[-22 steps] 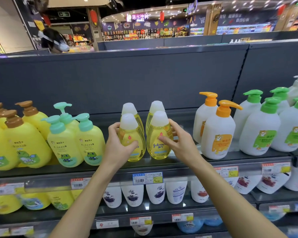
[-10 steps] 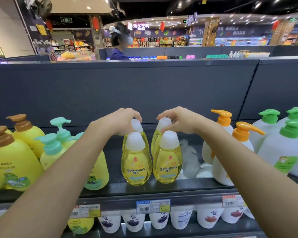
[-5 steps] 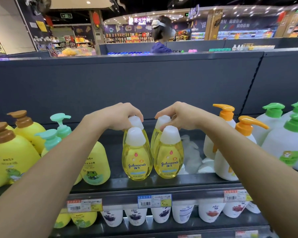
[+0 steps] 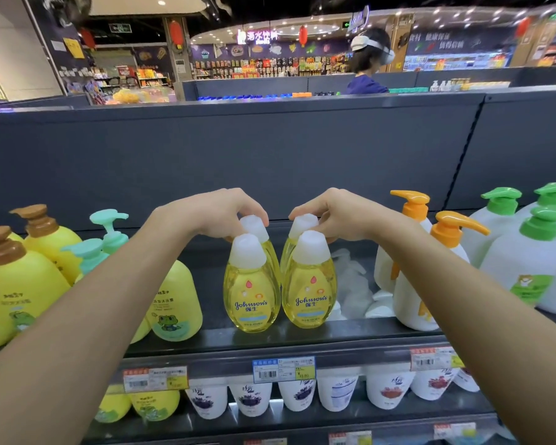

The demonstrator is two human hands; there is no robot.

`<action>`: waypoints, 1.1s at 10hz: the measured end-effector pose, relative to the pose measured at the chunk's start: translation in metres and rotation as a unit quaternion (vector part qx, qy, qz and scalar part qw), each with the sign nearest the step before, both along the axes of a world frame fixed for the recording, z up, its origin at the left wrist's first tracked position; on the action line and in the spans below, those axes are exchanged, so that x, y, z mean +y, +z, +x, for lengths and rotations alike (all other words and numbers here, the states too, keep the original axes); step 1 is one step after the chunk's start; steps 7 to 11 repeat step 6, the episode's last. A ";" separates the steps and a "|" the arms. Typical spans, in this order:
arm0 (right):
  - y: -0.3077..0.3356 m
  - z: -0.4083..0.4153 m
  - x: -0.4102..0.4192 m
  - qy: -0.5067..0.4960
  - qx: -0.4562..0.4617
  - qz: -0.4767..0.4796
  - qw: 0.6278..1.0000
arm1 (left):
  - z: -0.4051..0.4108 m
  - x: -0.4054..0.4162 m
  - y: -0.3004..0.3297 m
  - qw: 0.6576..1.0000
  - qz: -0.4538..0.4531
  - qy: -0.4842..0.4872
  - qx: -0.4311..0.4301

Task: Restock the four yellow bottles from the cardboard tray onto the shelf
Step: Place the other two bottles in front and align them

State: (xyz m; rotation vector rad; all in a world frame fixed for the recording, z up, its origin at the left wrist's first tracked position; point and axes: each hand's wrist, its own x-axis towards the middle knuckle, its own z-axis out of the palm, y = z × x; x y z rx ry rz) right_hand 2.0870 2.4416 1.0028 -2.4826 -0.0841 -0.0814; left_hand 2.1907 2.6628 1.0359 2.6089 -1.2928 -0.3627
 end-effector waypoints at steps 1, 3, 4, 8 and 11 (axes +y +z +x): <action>-0.001 -0.001 0.000 0.000 -0.003 0.002 1.000 | 0.003 0.000 -0.001 1.000 -0.001 0.005 -0.005; 0.004 -0.004 0.002 -0.006 0.026 -0.040 0.999 | 0.008 0.001 -0.003 1.000 0.009 0.010 0.003; 0.007 -0.003 0.002 -0.014 0.042 -0.081 0.996 | 0.006 0.003 0.000 1.000 0.021 0.012 0.004; 0.009 -0.001 -0.002 -0.006 0.081 -0.107 0.991 | 0.003 0.007 0.002 1.000 0.021 0.015 0.000; 0.009 -0.001 -0.002 -0.006 0.081 -0.107 0.991 | 0.003 0.007 0.002 1.000 0.021 0.015 0.000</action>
